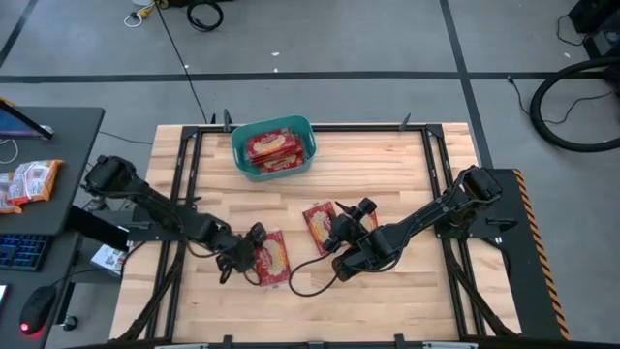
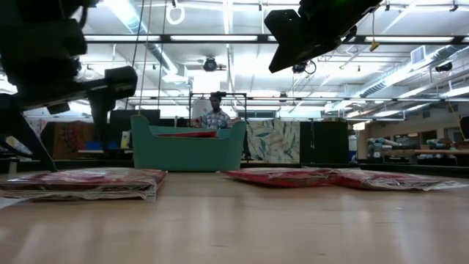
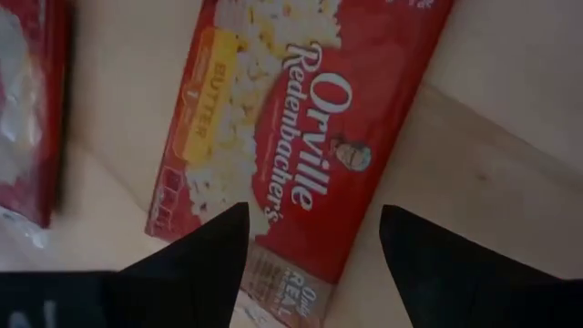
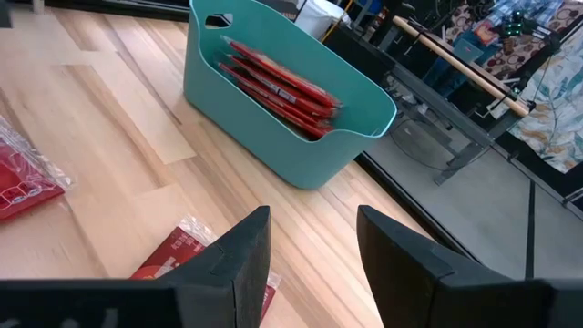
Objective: Sort popcorn bags into baskets
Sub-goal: Put the red popcorn bag into the blue container
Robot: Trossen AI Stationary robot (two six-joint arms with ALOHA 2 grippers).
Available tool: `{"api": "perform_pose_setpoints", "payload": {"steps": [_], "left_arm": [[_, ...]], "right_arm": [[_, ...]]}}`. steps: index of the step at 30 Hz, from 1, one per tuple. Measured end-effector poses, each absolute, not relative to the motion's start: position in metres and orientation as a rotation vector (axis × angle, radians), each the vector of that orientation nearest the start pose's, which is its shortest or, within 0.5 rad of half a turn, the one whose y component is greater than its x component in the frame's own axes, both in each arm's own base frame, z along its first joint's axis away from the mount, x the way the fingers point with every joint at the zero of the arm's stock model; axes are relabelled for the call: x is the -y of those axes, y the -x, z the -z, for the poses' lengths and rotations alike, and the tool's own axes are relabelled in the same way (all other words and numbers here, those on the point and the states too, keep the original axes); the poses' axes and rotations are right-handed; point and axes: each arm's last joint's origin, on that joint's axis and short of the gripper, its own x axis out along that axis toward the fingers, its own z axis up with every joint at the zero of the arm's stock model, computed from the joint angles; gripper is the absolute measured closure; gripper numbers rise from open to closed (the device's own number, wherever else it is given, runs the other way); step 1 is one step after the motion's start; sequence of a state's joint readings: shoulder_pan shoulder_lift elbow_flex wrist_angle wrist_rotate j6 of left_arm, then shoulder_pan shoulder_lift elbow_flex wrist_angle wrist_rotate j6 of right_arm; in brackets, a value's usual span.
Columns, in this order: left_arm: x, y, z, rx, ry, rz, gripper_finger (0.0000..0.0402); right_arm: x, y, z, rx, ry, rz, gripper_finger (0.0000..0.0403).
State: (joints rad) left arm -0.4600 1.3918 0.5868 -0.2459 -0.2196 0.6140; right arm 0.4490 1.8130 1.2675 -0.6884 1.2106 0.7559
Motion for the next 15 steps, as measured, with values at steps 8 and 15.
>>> {"api": "perform_pose_setpoints", "payload": {"steps": [8,15], "left_arm": [[0.1064,-0.2124,-0.146,-0.841,-0.94,0.533,0.015],[0.1069,-0.2118,-0.1455,-0.843,-0.933,0.561,0.015]], "right_arm": [[-0.1273,-0.3271,-0.2105,-0.524,0.243,0.894,0.0234],[-0.1274,-0.3274,-0.2106,-0.525,0.245,0.892,0.0234]]}}
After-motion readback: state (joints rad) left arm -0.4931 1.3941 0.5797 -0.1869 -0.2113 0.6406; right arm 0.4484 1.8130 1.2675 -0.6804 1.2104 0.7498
